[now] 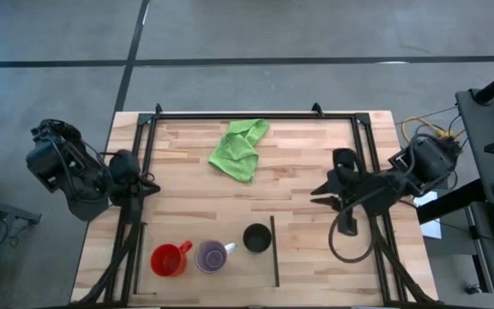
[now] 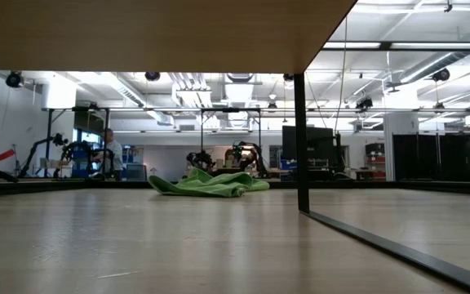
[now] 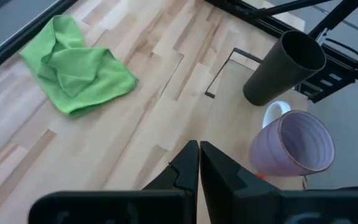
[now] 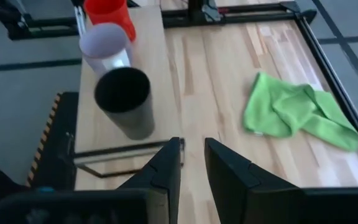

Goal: Stack small to large cups/mugs on shelf
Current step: Adjust the black cup

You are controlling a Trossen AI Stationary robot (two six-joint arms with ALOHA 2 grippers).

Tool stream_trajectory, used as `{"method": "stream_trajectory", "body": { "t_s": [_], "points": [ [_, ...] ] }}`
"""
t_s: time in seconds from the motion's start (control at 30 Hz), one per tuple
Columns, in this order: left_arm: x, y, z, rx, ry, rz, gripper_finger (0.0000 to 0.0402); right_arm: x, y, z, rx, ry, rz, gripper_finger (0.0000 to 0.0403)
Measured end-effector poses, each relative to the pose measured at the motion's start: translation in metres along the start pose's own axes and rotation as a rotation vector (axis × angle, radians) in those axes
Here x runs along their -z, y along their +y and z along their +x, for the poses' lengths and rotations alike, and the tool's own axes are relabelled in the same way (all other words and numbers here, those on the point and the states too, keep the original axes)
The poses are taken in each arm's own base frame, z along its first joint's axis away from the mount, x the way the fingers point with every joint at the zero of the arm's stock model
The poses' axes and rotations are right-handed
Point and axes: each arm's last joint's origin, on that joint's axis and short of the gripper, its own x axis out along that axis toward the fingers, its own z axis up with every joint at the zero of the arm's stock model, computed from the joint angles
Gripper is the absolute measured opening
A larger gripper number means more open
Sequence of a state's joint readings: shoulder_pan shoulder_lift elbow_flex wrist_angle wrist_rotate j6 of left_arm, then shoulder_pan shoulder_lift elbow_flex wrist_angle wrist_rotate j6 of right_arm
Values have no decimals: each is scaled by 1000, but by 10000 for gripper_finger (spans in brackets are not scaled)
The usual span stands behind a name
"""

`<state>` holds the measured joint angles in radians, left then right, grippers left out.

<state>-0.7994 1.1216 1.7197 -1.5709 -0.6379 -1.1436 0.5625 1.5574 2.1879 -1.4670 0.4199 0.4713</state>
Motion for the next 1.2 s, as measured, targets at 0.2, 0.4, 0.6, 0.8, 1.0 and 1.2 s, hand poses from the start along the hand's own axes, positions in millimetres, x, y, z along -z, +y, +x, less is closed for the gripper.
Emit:
{"method": "stream_trajectory", "body": {
  "t_s": [0.2, 0.4, 0.6, 0.8, 1.0, 1.2],
  "points": [
    [3, 2, 3, -12, 5, 35, 0, 1, 10, 28, 1, -12, 8, 68],
    [5, -1, 7, -26, 11, 46, 0, 11, 11, 72, 54, 25, 73, 68],
    [5, -2, 8, -29, 12, 48, 0, 6, -1, 99, 65, -12, 114, 68],
    [5, -2, 8, -30, 11, 49, 0, 6, -7, 125, 2, -41, 165, 68],
    [6, -4, 10, -36, 13, 53, 0, 15, -6, 147, 0, -45, 184, 68],
    [7, -7, 13, -45, 17, 60, 0, 21, -1, 163, -72, -74, 225, 68]
  ]
}}
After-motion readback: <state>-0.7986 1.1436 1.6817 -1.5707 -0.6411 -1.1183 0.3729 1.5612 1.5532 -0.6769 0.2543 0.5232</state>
